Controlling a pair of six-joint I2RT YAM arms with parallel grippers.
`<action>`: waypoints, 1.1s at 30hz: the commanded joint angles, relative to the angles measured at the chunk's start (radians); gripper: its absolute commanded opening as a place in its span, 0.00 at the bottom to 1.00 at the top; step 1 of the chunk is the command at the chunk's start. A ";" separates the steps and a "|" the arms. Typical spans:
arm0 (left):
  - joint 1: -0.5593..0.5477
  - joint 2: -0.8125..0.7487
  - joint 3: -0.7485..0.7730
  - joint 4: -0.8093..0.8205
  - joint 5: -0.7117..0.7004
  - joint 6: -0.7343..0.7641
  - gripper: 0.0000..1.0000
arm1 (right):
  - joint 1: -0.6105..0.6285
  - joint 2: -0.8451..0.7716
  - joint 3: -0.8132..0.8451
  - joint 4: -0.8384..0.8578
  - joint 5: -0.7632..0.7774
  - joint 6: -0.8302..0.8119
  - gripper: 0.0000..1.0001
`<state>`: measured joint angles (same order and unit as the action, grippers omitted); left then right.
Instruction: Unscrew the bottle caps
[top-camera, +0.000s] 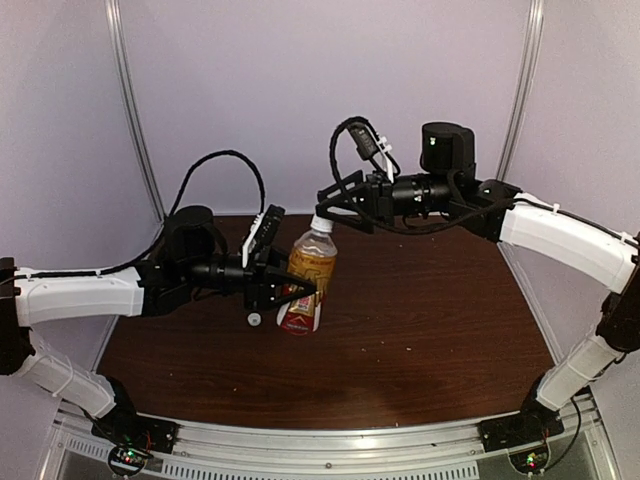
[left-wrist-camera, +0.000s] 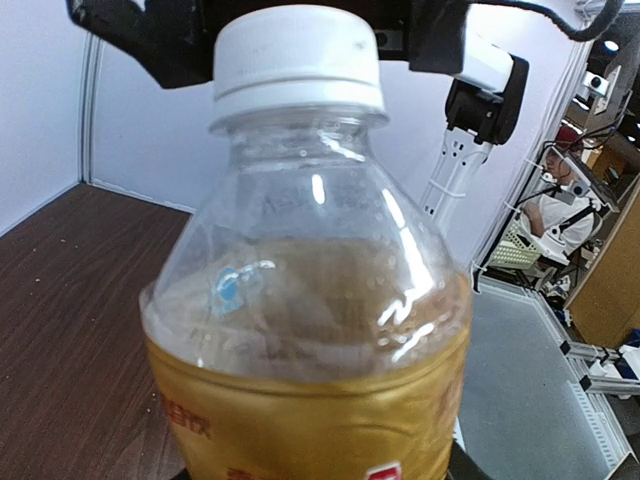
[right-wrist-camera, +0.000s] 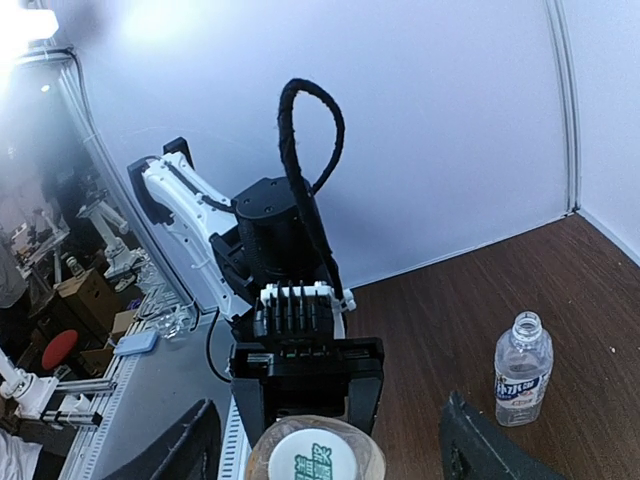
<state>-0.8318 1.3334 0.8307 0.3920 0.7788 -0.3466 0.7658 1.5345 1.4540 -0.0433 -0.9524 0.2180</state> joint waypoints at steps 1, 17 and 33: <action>0.001 -0.009 0.044 -0.025 -0.085 0.042 0.33 | -0.001 -0.039 0.004 -0.024 0.174 0.084 0.76; 0.000 -0.011 0.057 -0.073 -0.192 0.058 0.33 | 0.052 0.014 0.029 -0.076 0.319 0.183 0.69; 0.001 -0.022 0.051 -0.087 -0.215 0.068 0.33 | 0.066 0.033 0.022 -0.045 0.264 0.186 0.25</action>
<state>-0.8318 1.3334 0.8585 0.2714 0.5781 -0.2993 0.8253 1.5604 1.4548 -0.1158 -0.6651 0.3996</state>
